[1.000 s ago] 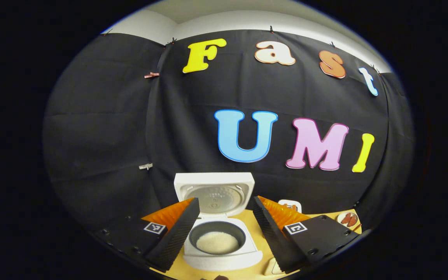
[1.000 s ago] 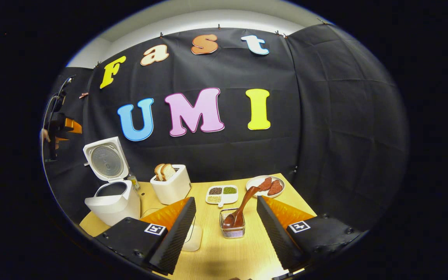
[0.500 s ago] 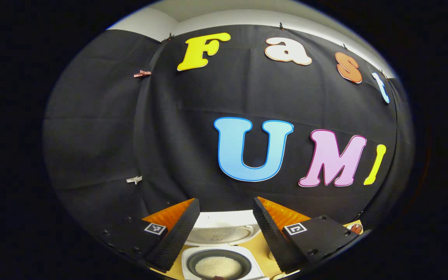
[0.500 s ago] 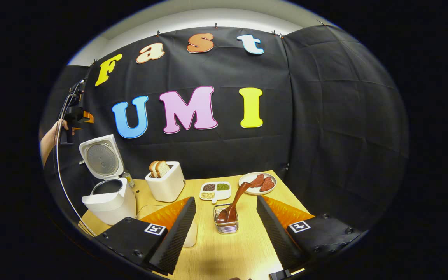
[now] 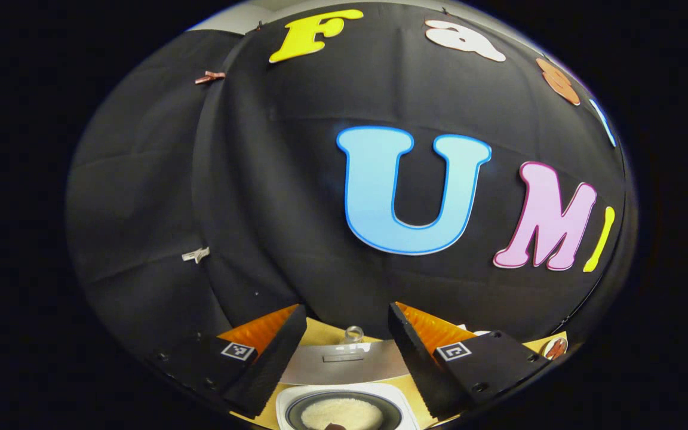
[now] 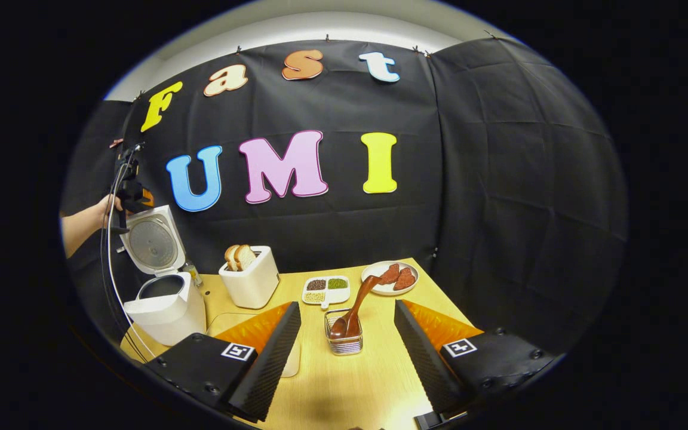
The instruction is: Close the left gripper, press the button to open the rice cooker; take a wooden spoon from the chopstick holder with the right hand, scoop a spoonful of rice and pour it into the rice cooker, then put the wooden spoon back into the chopstick holder.
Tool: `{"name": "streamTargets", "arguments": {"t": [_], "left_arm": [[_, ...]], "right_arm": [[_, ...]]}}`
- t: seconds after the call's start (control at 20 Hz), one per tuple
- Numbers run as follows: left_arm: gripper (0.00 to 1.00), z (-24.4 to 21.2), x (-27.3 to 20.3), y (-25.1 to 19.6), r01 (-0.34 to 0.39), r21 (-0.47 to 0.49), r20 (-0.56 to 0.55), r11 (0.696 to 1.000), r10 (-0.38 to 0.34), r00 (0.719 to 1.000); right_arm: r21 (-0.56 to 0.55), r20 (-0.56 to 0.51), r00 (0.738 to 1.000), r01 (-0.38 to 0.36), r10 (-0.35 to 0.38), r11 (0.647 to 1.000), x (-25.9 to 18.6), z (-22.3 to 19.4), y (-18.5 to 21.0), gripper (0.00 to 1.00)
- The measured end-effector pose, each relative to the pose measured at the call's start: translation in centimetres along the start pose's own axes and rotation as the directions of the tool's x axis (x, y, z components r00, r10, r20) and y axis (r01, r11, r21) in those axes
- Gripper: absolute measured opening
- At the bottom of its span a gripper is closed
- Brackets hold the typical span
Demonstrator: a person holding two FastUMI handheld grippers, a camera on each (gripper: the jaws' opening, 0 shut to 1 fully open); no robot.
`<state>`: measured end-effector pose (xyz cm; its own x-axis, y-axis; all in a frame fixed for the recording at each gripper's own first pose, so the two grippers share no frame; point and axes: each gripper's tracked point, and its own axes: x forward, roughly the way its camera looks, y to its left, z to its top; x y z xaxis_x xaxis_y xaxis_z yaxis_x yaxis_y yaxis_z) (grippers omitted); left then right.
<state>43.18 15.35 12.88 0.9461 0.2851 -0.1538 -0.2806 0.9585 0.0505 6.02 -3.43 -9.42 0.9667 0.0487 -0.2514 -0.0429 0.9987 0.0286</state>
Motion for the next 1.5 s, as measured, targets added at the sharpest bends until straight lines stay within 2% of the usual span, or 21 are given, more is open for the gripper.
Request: {"name": "streamTargets", "arguments": {"t": [0.25, 0.65, 1.05, 1.5], "left_arm": [[0.95, -1.3, -1.3, -0.1, -0.044, 0.017, -0.053, 0.999, 0.045, 0.998], [0.96, -6.7, -8.0, -1.2, -0.064, -0.007, -0.128, 0.998, 0.063, 0.99], [0.96, -16.1, -12.9, -1.8, -0.073, 0.033, -0.176, 0.997, 0.078, 0.981], [0.99, -26.4, -13.6, -2.0, -0.074, 0.036, -0.27, 0.997, 0.081, 0.96]], "right_arm": [[-0.015, 0.002, 1.0, -0.024, 0.024, 1.0, -0.2, -0.4, 0.3, 0.98], [0.012, 0.014, 0.998, -0.063, 0.063, 0.998, -0.4, -0.9, 0.5, 0.98], [0.027, -0.041, 0.994, -0.103, 0.104, 0.994, -1.2, -3.3, 1.0, 0.99], [-0.022, -0.061, 0.989, -0.136, 0.135, 0.99, -2.4, -4.2, 1.8, 0.98]]}}
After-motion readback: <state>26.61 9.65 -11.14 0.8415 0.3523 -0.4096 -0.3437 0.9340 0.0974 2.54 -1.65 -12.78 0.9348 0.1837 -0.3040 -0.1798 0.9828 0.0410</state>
